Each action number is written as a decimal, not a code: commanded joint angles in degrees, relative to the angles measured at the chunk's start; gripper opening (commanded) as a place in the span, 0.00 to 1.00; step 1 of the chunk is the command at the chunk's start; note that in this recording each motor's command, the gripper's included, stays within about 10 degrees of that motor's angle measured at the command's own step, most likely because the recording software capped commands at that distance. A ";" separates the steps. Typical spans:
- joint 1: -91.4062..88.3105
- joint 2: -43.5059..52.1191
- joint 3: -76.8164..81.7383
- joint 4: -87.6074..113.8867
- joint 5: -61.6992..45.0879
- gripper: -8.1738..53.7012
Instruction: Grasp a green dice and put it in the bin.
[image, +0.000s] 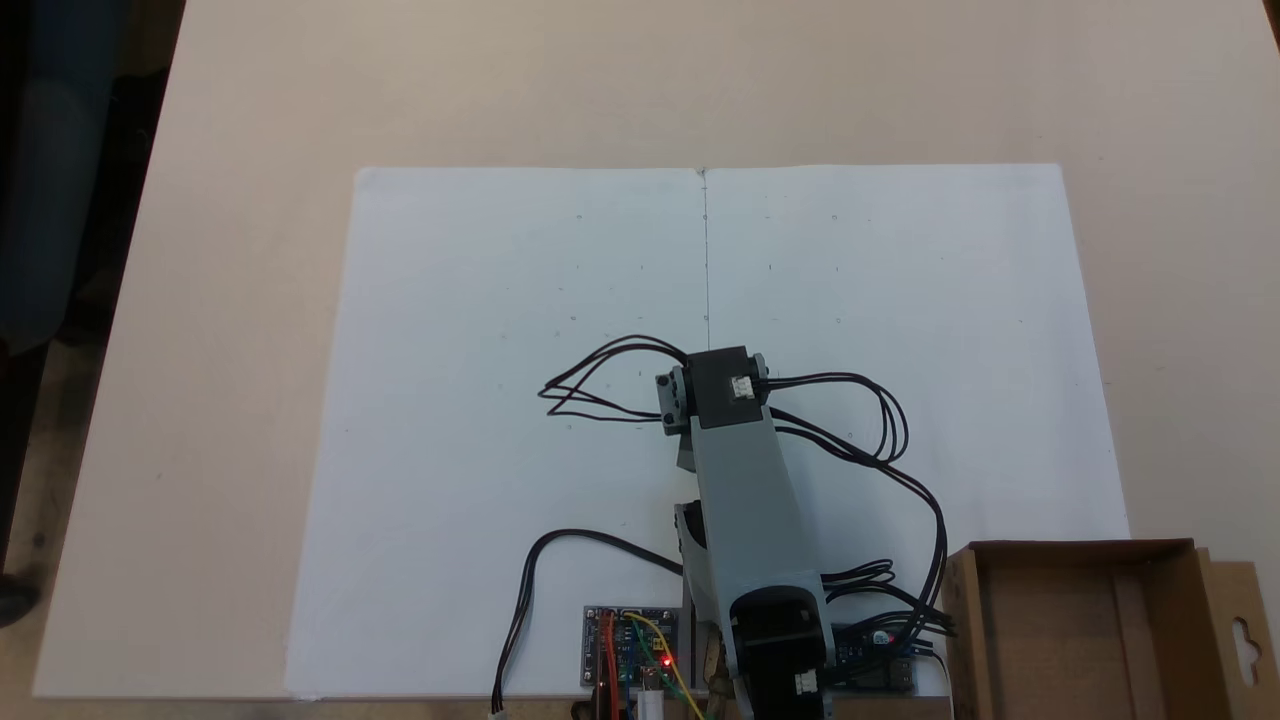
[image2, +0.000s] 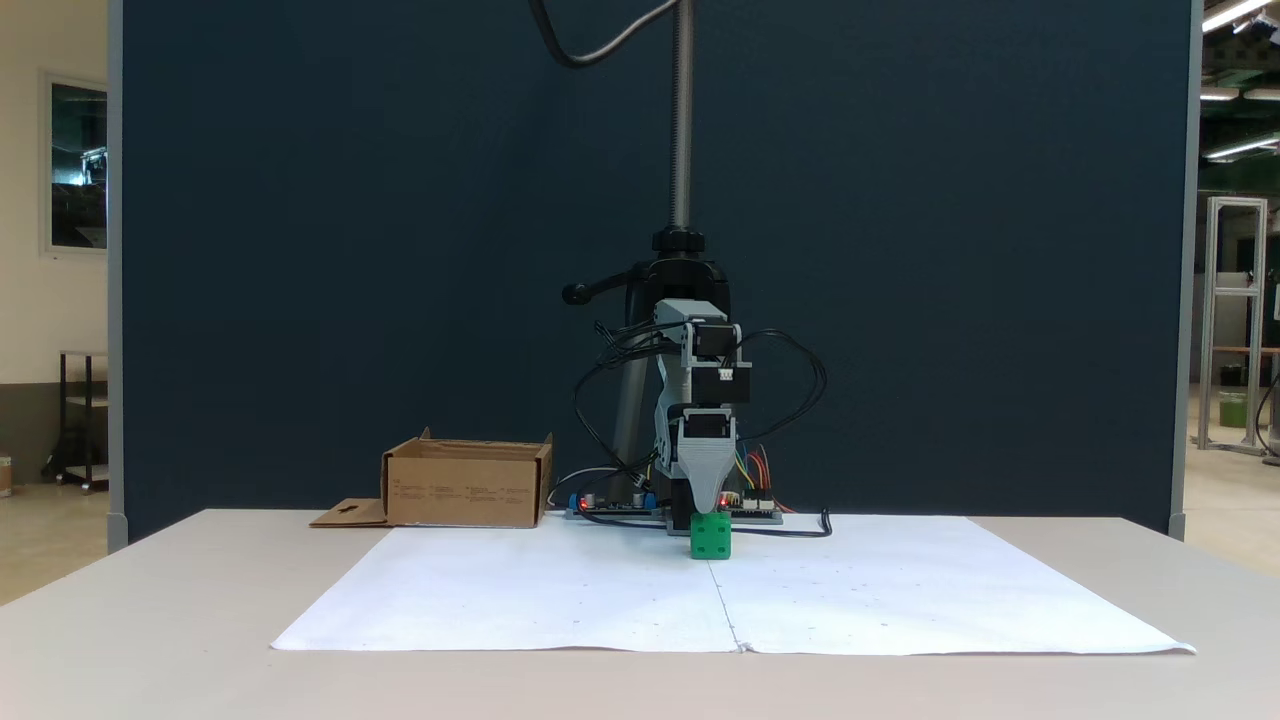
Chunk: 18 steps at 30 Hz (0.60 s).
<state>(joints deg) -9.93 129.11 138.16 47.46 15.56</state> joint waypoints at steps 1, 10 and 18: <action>-0.79 1.85 0.00 -2.99 3.16 0.84; -1.85 -3.08 1.58 -7.03 3.08 0.84; -1.93 -9.14 2.29 -9.14 3.08 0.84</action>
<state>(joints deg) -10.63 119.71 140.71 40.25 15.56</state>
